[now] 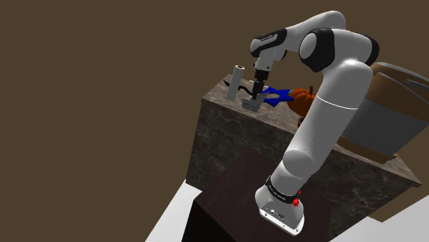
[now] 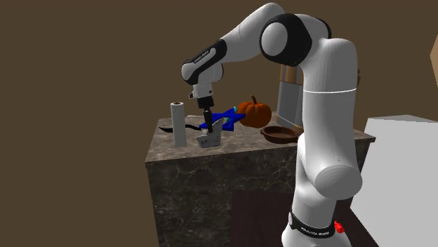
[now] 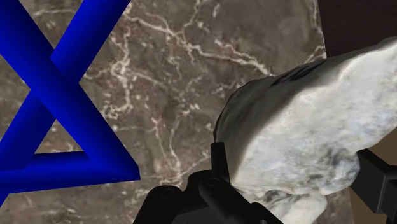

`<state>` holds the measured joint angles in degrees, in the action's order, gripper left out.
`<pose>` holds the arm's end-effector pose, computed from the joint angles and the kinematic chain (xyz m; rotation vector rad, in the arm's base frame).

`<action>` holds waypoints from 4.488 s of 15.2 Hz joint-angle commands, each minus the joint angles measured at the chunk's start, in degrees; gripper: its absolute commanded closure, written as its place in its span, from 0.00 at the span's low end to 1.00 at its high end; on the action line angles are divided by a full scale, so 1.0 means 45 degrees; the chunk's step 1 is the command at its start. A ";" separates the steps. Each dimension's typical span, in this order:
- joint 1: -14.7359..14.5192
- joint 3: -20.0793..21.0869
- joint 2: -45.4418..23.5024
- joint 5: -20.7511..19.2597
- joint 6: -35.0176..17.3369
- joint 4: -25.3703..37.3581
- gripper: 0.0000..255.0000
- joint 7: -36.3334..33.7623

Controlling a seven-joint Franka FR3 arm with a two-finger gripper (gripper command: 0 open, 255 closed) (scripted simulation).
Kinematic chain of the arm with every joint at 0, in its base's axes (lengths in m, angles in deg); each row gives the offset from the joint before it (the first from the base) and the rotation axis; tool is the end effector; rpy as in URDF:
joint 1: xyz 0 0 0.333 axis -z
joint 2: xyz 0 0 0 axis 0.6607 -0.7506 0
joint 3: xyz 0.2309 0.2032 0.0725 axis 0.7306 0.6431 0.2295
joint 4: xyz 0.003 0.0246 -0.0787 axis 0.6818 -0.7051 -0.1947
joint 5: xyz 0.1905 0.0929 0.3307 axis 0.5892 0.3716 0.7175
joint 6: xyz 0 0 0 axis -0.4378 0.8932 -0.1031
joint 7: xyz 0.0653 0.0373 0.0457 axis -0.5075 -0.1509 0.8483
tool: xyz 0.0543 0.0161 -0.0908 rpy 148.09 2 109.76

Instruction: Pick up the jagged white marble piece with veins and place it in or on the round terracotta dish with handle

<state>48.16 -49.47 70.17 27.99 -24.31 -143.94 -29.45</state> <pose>0.3983 -0.3762 0.4208 -2.9227 -0.1785 0.2878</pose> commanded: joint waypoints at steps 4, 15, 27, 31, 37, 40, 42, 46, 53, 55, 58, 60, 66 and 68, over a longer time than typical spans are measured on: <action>-0.0002 -0.0001 0.0010 -0.0009 0.0000 -0.0025 1.00 -0.0005; -0.0056 -0.0018 0.0445 -0.0269 0.1632 0.1269 1.00 -0.0196; -0.0036 -0.0043 0.0539 -0.0334 0.3668 0.3231 1.00 -0.0230; 0.0090 -0.0211 0.1168 -0.0793 0.3753 0.2825 1.00 0.0016; 0.0639 -0.0712 0.2870 -0.2148 0.3575 0.1374 1.00 0.0836; 0.0993 -0.0990 0.3571 -0.2786 0.3560 0.0871 1.00 0.1334; 0.1245 -0.1196 0.3978 -0.3193 0.3566 0.0613 1.00 0.1704; 0.1756 -0.1675 0.4637 -0.3958 0.3589 0.0270 1.00 0.2542; 0.2596 -0.2781 0.5239 -0.5076 0.3572 0.0206 1.00 0.4335; 0.2797 -0.3183 0.5266 -0.5323 0.3533 0.0308 1.00 0.4926; 0.2966 -0.3642 0.5257 -0.5543 0.3151 0.0096 1.00 0.5422; 0.2979 -0.3705 0.5267 -0.5572 0.2821 -0.0241 1.00 0.5363; 0.2991 -0.3952 0.5197 -0.5619 0.1810 -0.1189 1.00 0.5238; 0.2986 -0.4053 0.5138 -0.5620 0.1464 -0.1484 1.00 0.5214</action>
<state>61.55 -67.64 93.20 2.81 -16.93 -149.79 -5.76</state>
